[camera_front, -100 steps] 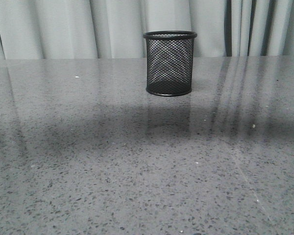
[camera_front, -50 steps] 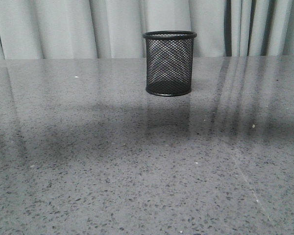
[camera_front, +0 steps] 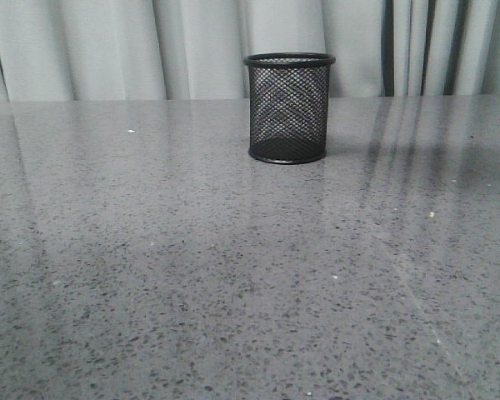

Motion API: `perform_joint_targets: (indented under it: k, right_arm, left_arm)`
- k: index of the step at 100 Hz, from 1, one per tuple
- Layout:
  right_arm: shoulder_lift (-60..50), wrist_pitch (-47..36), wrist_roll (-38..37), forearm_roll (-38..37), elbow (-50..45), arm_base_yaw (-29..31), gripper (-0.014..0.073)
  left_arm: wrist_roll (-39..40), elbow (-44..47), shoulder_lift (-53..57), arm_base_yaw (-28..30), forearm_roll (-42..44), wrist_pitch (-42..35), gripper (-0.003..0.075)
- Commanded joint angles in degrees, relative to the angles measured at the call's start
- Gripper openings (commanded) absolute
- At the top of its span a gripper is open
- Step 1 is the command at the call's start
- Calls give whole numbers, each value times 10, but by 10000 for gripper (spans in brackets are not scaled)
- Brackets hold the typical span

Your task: Put scissors into bucket

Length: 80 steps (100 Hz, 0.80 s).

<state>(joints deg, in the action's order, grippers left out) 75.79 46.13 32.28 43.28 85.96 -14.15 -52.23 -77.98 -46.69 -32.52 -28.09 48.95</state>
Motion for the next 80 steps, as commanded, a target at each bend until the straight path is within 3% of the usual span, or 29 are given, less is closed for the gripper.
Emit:
perform_joint_targets:
  k: [1,10,17,33,80]
  right_arm:
    - [15,44,-40,-88,72,20,-60]
    - [50,116,-80,-194,124,24,-60]
    - [77,161,-84,-221,160,24,-60]
    - [129,204,-84,-226,206,24,-60]
    - [211,176,-84,-236,210,14,-60]
  left_arm:
    - [57,-15,35,-1,-5,-26,-20]
    - [118,-2,74,-1,25,-23,-20]
    - [145,12,102,-1,46,-13,-20]
    - [151,54,160,-1,58,18,-20]
    - [153,88,220,-1,59,30,-20]
